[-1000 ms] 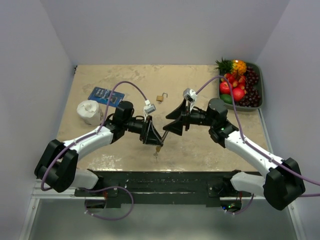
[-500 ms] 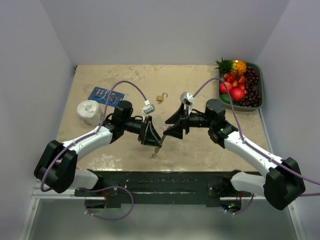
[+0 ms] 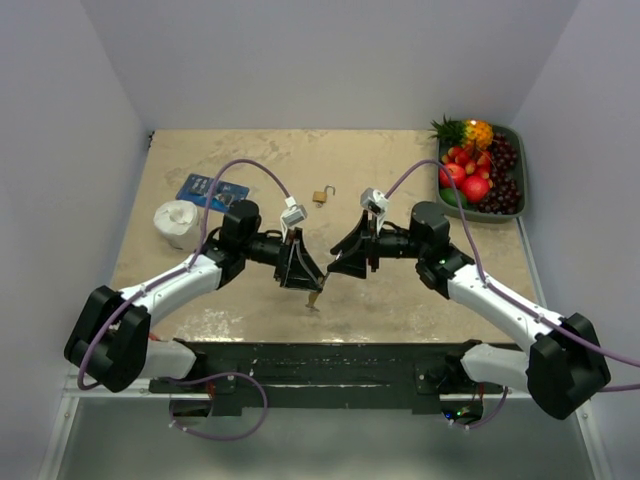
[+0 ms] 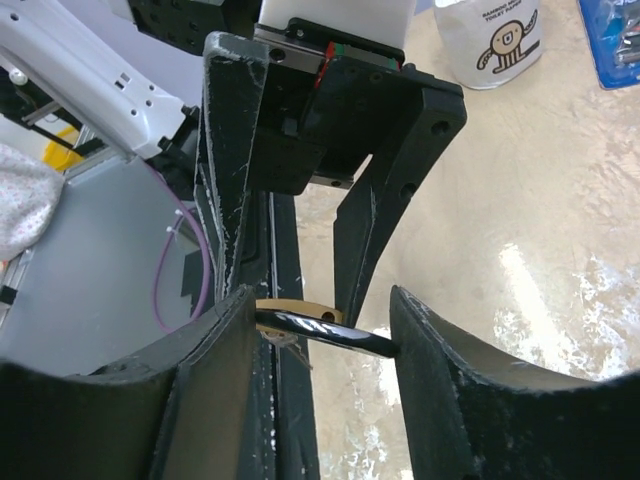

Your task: Unlock with the key

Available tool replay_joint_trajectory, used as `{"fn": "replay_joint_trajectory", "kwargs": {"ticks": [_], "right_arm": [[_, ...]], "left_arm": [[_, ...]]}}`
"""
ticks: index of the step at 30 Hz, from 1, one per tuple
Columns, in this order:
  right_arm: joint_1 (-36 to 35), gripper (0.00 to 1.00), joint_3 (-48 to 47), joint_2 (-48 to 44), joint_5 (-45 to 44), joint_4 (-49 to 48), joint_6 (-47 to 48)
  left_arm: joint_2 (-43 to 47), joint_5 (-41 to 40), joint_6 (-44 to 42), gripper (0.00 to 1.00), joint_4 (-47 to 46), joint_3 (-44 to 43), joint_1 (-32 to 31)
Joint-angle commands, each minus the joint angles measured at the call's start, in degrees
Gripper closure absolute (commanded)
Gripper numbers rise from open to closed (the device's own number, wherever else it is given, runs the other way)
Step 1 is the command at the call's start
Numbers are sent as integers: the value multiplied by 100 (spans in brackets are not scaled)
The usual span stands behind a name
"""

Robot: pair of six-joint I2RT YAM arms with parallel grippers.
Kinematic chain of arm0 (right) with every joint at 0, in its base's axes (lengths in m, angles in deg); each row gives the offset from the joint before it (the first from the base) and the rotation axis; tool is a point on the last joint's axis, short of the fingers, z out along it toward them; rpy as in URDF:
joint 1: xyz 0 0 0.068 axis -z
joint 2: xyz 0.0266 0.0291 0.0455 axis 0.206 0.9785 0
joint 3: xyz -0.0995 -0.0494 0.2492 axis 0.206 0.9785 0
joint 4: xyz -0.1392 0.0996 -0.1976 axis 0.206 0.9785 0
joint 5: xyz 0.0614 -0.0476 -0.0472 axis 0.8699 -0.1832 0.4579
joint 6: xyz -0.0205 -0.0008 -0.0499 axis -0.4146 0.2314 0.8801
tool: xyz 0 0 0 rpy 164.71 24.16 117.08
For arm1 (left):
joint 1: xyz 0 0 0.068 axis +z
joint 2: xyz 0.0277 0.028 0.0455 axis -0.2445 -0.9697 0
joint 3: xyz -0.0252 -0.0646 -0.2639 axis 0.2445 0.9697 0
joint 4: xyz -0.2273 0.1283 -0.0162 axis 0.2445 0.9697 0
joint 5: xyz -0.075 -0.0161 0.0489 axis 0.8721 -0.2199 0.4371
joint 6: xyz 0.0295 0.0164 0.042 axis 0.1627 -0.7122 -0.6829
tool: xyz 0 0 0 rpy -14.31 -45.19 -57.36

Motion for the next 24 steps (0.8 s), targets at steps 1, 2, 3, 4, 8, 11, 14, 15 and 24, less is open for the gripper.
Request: {"fn": "replay_joint_trajectory", "kwargs": {"ticks": [1, 2, 3, 4, 8, 11, 14, 15, 24], "right_arm": [[-28, 50, 162, -148, 210, -339, -161], [-20, 52, 171, -148, 209, -339, -188], [-20, 53, 171, -139, 209, -339, -205], [-28, 54, 188, -148, 201, -356, -223], [-28, 63, 215, -201, 148, -471, -354], [-28, 69, 206, -192, 78, -523, -390], [-28, 75, 206, -122, -10, -532, -408], [-29, 76, 215, -78, -28, -541, -425], [-29, 83, 92, 353, -793, -496, -618]], "left_arm": [[220, 148, 210, 100, -624, -42, 108], [238, 104, 210, 100, -624, -42, 117], [247, 60, 184, 100, -597, -42, 126], [273, -36, 149, 100, -562, -51, 135], [317, -371, -272, 100, -54, -147, 144], [343, -880, -817, 100, 676, -332, 144], [474, -1626, -1082, 100, 1072, -394, 135], [510, -1811, -1134, 100, 1134, -394, 135], [818, -4008, -1661, 100, 2029, -552, -330]]}}
